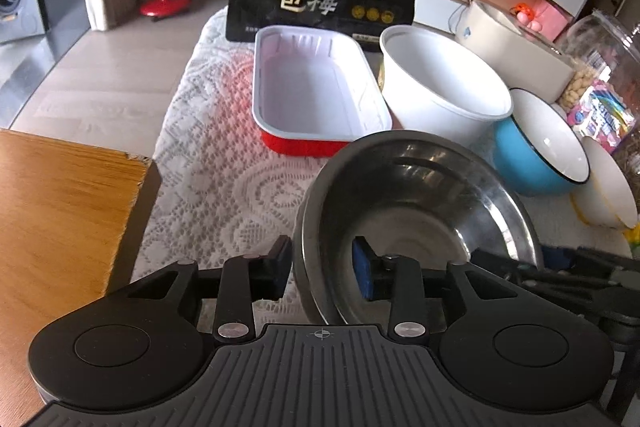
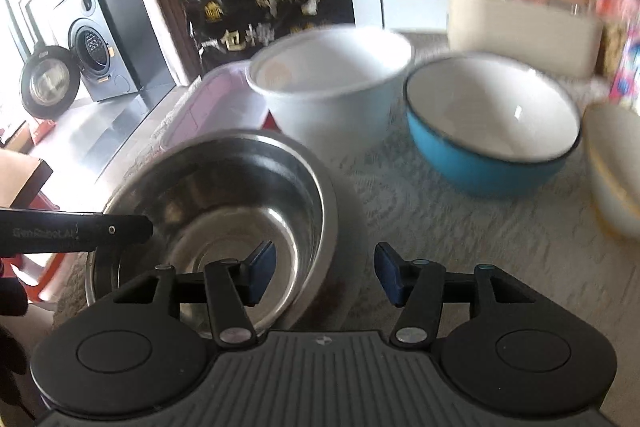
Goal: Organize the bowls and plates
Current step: 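Lower the steel bowl onto the white floral plate and open the right gripper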
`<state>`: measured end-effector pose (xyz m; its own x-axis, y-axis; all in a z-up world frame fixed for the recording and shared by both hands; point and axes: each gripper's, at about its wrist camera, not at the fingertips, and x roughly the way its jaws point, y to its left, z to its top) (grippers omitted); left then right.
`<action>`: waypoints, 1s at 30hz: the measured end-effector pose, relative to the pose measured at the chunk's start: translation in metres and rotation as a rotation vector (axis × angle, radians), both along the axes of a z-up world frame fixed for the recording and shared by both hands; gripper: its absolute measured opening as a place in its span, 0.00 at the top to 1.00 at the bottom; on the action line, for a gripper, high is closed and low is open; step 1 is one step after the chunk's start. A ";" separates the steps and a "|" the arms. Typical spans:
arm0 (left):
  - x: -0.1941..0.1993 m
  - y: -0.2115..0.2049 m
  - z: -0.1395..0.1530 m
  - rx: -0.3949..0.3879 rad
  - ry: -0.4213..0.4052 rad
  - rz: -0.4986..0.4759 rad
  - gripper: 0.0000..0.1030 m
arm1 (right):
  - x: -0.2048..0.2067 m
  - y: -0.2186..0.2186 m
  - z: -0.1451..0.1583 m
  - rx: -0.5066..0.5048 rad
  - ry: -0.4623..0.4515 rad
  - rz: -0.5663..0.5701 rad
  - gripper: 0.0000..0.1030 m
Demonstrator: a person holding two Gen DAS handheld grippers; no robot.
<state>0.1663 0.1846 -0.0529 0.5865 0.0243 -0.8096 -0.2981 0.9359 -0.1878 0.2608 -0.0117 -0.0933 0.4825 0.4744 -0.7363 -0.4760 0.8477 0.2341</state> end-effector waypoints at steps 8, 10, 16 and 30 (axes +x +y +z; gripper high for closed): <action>0.035 0.006 -0.015 -0.069 0.116 0.005 0.53 | 0.011 0.003 -0.012 0.062 0.110 0.033 0.45; 0.037 0.006 -0.014 -0.086 0.123 -0.009 0.49 | 0.010 0.001 -0.012 0.069 0.120 0.042 0.46; 0.037 -0.011 -0.014 -0.082 0.133 -0.071 0.49 | 0.008 -0.012 -0.009 0.073 0.132 -0.001 0.47; 0.042 -0.048 -0.019 -0.036 0.053 -0.206 0.49 | 0.001 -0.051 -0.014 0.069 0.106 -0.072 0.47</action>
